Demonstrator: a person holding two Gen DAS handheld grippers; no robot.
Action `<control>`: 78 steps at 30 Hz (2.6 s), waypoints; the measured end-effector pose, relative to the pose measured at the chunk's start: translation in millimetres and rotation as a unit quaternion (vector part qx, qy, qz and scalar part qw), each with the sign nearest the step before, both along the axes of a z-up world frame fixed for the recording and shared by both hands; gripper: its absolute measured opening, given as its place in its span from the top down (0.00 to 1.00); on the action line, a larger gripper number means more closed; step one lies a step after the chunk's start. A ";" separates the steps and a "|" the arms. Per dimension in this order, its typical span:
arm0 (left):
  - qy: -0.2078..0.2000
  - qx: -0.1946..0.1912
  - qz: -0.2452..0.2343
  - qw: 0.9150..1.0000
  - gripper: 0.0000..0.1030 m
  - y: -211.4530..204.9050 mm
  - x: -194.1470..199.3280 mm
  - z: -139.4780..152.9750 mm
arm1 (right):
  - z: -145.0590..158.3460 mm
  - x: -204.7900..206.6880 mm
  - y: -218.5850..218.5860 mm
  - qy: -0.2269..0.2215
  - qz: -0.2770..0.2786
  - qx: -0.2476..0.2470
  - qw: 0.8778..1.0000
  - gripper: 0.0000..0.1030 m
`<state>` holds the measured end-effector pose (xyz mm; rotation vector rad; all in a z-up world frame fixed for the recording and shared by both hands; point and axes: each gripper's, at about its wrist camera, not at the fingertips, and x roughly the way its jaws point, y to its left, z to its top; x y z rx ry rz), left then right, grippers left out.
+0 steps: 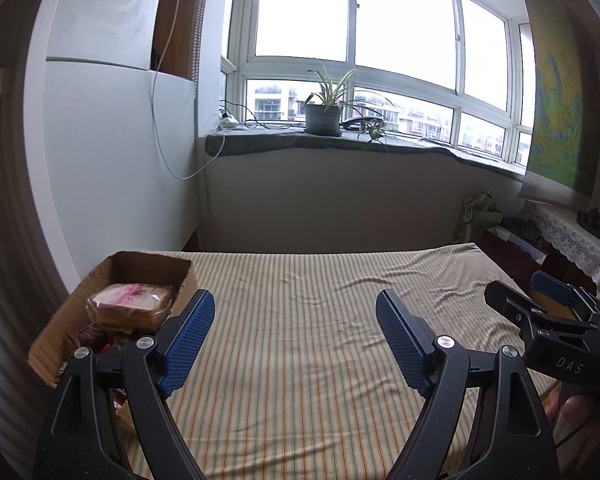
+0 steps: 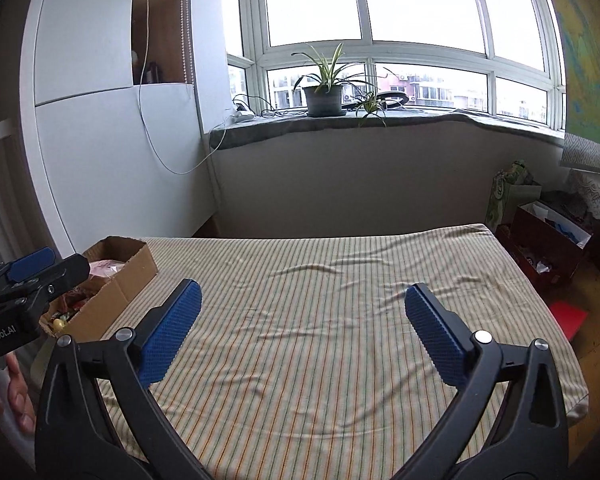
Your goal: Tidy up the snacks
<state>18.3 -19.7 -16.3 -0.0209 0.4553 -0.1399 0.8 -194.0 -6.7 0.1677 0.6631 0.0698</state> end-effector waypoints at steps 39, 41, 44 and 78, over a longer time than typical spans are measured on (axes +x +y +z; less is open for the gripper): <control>-0.005 0.002 0.006 1.000 0.19 -4.2 -9.9 2.9 | -6.5 -0.5 5.3 0.014 -0.001 -0.001 1.000 0.00; -0.006 0.002 0.007 1.000 0.19 -4.2 -10.1 3.6 | -7.2 -0.9 5.2 0.014 0.000 -0.001 1.000 0.00; -0.005 0.002 0.007 1.000 0.19 -3.9 -9.7 3.9 | -7.4 -0.7 5.7 0.015 0.001 -0.001 1.000 0.00; 0.008 0.003 0.009 1.000 0.00 -5.1 -9.2 4.8 | -9.3 -1.2 7.4 0.018 0.010 -0.003 1.000 0.00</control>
